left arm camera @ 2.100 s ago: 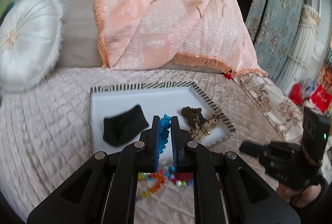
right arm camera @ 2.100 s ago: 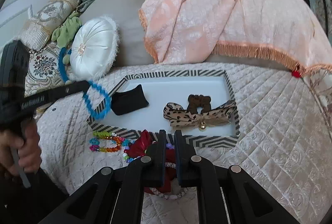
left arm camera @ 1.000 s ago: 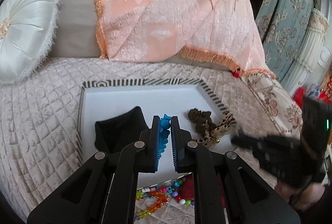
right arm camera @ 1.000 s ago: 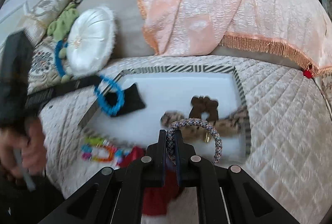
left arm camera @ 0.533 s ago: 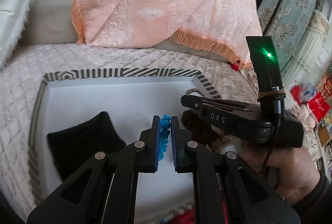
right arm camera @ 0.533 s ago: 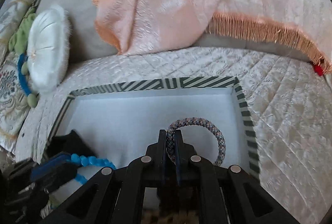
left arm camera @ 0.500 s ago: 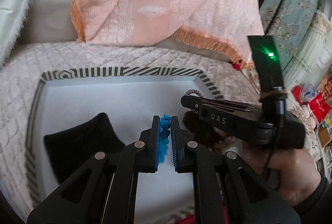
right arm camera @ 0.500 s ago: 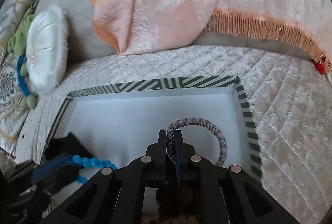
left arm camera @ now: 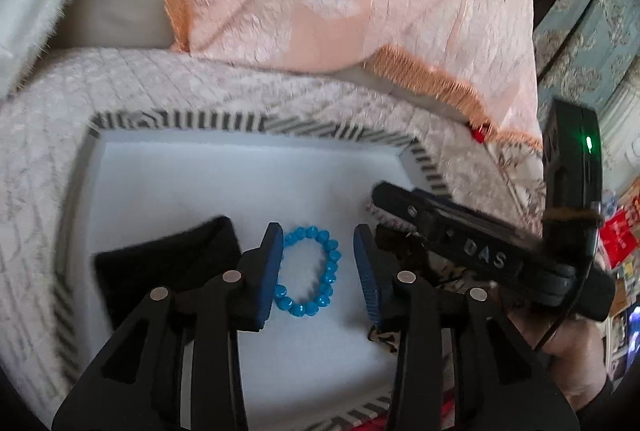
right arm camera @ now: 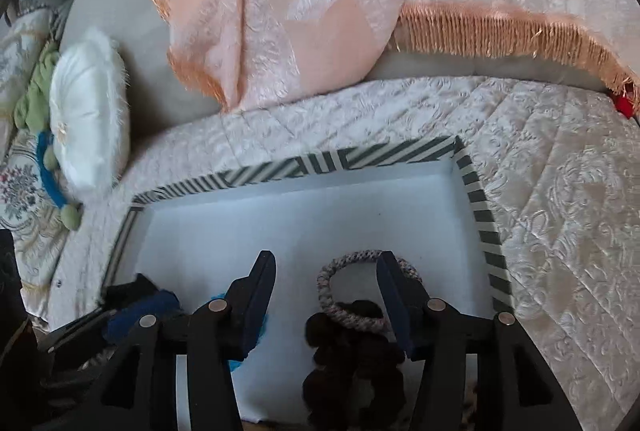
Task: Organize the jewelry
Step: 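Drop the blue bracelet in the tray with the left tool while the right tool drops the hair tie, then grasp the red bow with bead strand using the right tool and lift it, then hold the red bow with the right tool while the left tool lifts the multicolor bead bracelet, then place the multicolor bracelet in the tray with the left tool while the right tool places the red bow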
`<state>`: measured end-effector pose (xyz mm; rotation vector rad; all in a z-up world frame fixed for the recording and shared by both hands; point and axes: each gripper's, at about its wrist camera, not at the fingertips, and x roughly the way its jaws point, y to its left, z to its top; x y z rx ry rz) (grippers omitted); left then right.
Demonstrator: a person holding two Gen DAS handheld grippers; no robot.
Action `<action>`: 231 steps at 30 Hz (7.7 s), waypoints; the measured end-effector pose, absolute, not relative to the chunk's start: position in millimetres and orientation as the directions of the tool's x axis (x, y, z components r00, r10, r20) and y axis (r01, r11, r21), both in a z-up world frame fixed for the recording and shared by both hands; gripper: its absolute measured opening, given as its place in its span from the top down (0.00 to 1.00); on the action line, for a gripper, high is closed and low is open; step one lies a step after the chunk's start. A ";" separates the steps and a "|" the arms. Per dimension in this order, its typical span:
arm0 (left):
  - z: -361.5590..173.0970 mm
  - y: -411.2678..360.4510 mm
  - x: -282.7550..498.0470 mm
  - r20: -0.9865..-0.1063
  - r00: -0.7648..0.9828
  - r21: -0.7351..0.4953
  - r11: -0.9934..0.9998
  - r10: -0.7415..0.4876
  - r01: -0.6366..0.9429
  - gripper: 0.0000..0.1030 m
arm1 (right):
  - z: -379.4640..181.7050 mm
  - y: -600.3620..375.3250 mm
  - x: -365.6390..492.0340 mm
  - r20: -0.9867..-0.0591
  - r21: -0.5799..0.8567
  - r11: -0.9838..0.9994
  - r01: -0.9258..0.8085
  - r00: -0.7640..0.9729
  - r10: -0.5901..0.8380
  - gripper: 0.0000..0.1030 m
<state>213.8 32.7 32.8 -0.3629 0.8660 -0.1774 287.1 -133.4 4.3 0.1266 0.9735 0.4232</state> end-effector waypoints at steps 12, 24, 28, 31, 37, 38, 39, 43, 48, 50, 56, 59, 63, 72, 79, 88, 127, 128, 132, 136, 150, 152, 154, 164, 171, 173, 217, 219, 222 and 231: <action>47.4 103.4 126.1 -0.711 0.686 -0.308 0.945 -0.153 -0.109 0.54 | 46.9 -150.4 175.1 -0.726 0.149 0.917 -0.370 0.588 0.355 0.51; 1.2 89.1 50.2 -0.790 0.601 -0.227 0.968 -0.120 -0.105 0.54 | -10.4 -195.8 88.9 -0.833 0.182 0.944 -0.275 0.468 0.296 0.50; -7.0 82.4 59.6 -0.795 0.593 -0.223 0.970 -0.127 -0.092 0.54 | -12.8 -191.7 81.7 -0.830 0.137 0.937 -0.321 0.479 0.285 0.48; -16.0 73.9 68.3 -0.811 0.569 -0.220 0.973 -0.140 -0.074 0.54 | -8.7 -195.1 83.3 -0.816 0.167 0.933 -0.319 0.487 0.312 0.48; -19.9 49.6 73.0 -0.819 0.572 -0.069 0.997 -0.041 -0.026 0.77 | 9.6 -183.5 75.3 -0.725 0.243 0.871 -0.427 0.517 0.456 0.48; -19.6 49.5 72.6 -0.819 0.571 -0.079 0.997 -0.051 -0.025 0.87 | 10.1 -174.8 73.5 -0.719 0.235 0.856 -0.461 0.510 0.473 0.48; -19.0 49.7 72.3 -0.818 0.574 -0.081 0.996 -0.051 -0.026 0.93 | 10.4 -168.6 72.5 -0.716 0.230 0.845 -0.484 0.504 0.483 0.48; -15.9 53.3 68.5 -0.814 0.578 -0.092 0.995 -0.054 -0.038 0.92 | 5.6 -142.5 72.3 -0.712 0.181 0.813 -0.553 0.496 0.496 0.48; -14.9 54.2 67.8 -0.820 0.568 -0.115 0.993 -0.072 -0.040 0.92 | 2.4 -128.5 81.6 -0.710 0.134 0.823 -0.552 0.526 0.468 0.52; -15.9 54.1 68.3 -0.825 0.562 -0.110 0.993 -0.063 -0.051 0.91 | 0.1 -121.4 85.7 -0.721 0.100 0.818 -0.566 0.525 0.452 0.55; -11.2 58.2 66.5 -0.814 0.579 -0.115 0.991 -0.051 -0.074 0.91 | -17.6 -109.4 94.6 -0.778 0.063 0.803 -0.593 0.475 0.412 0.68; 1.3 56.8 60.5 -0.776 0.628 -0.114 0.992 -0.050 -0.061 0.90 | -15.4 -107.2 92.0 -0.784 0.062 0.786 -0.615 0.457 0.419 0.74; 14.6 45.8 55.3 -0.728 0.676 -0.140 0.990 -0.112 0.014 0.62 | -14.8 -108.4 87.1 -0.786 0.079 0.772 -0.631 0.437 0.438 0.83; 21.4 -16.1 52.1 -0.689 0.653 -0.143 0.942 -0.315 0.303 0.61 | 1.6 -115.2 71.3 -0.761 0.097 0.774 -0.626 0.454 0.463 0.85; 16.7 -21.0 53.8 -0.700 0.622 -0.163 0.926 -0.351 0.340 0.62 | 4.2 -116.3 68.4 -0.756 0.124 0.770 -0.626 0.443 0.482 0.85; 8.2 -23.9 53.8 -0.707 0.630 -0.114 0.930 -0.323 0.350 0.62 | 12.3 -125.0 73.2 -0.718 0.237 0.772 -0.590 0.428 0.548 0.85; 40.7 45.9 59.2 -0.593 0.742 -0.319 0.937 -0.313 0.141 0.91 | 23.9 -185.3 83.3 -0.695 0.270 0.862 -0.428 0.533 0.483 0.85; 40.1 44.9 59.2 -0.598 0.740 -0.312 0.940 -0.308 0.140 0.91 | 23.9 -185.9 83.3 -0.697 0.261 0.868 -0.423 0.540 0.473 0.85; 37.2 42.3 61.0 -0.615 0.737 -0.286 0.950 -0.281 0.124 0.91 | 20.2 -180.1 83.9 -0.724 0.225 0.882 -0.414 0.535 0.436 0.85; 36.3 41.0 60.1 -0.620 0.742 -0.256 0.960 -0.255 0.115 0.91 | 18.3 -172.8 82.2 -0.736 0.188 0.884 -0.427 0.535 0.415 0.85; 35.6 42.0 57.7 -0.628 0.758 -0.191 0.979 -0.177 0.070 0.91 | 17.9 -167.8 79.3 -0.727 0.167 0.884 -0.436 0.551 0.409 0.85; 35.4 41.7 57.3 -0.628 0.759 -0.184 0.981 -0.169 0.066 0.91 | 17.4 -168.5 79.9 -0.726 0.174 0.885 -0.433 0.551 0.412 0.85; 35.3 41.3 57.3 -0.629 0.760 -0.180 0.982 -0.164 0.063 0.91 | 16.3 -168.0 80.0 -0.728 0.179 0.882 -0.435 0.545 0.416 0.85; 34.4 39.3 57.6 -0.628 0.768 -0.149 0.988 -0.124 0.037 0.91 | 13.7 -161.8 76.4 -0.730 0.145 0.886 -0.441 0.556 0.397 0.85; 34.2 40.4 57.2 -0.626 0.772 -0.144 0.989 -0.109 0.023 0.91 | 15.6 -161.4 75.4 -0.720 0.134 0.887 -0.443 0.571 0.394 0.85; 34.0 40.4 57.4 -0.627 0.771 -0.145 0.989 -0.110 0.023 0.91 | 16.2 -161.9 75.6 -0.717 0.131 0.888 -0.440 0.577 0.391 0.85; 39.7 31.6 163.2 -0.720 0.665 -0.250 0.968 -0.200 0.020 0.91 | 37.4 -135.8 200.5 -0.691 0.267 0.895 -0.357 0.576 0.435 0.85; 28.0 35.0 165.1 -0.759 0.629 -0.229 0.973 -0.168 -0.015 0.91 | 30.9 -126.6 208.6 -0.699 0.273 0.893 -0.357 0.564 0.440 0.85; 11.3 41.1 165.0 -0.804 0.582 -0.190 0.980 -0.120 -0.059 0.91 | 18.8 -115.8 218.1 -0.727 0.270 0.900 -0.341 0.540 0.423 0.85; -8.3 52.4 152.5 -0.845 0.532 -0.112 0.990 -0.051 -0.084 0.90 | -13.0 -96.5 229.4 -0.810 0.255 0.918 -0.303 0.452 0.373 0.62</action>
